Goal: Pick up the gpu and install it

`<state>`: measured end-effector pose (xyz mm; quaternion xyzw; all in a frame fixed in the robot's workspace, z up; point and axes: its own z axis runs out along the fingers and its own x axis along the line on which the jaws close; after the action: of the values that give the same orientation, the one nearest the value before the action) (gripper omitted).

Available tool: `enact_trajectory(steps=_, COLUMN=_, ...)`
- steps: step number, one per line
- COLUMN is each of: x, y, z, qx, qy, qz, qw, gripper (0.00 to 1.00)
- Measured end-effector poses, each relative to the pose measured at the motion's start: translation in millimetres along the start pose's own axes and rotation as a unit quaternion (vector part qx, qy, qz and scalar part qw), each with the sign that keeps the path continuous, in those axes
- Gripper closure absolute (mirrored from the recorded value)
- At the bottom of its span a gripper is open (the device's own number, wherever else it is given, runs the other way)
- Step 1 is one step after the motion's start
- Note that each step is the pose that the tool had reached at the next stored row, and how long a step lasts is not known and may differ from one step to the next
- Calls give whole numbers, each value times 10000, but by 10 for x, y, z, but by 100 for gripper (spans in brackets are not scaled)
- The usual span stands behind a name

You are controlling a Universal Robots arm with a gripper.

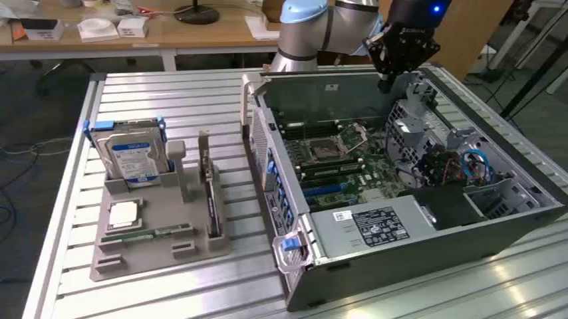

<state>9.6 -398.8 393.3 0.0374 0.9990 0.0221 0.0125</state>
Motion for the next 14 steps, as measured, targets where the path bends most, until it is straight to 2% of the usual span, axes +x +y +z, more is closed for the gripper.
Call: enact_trajectory(steps=14, x=-147, y=11, z=4, qx=0, qy=0, qz=0, qw=10000, gripper=89)
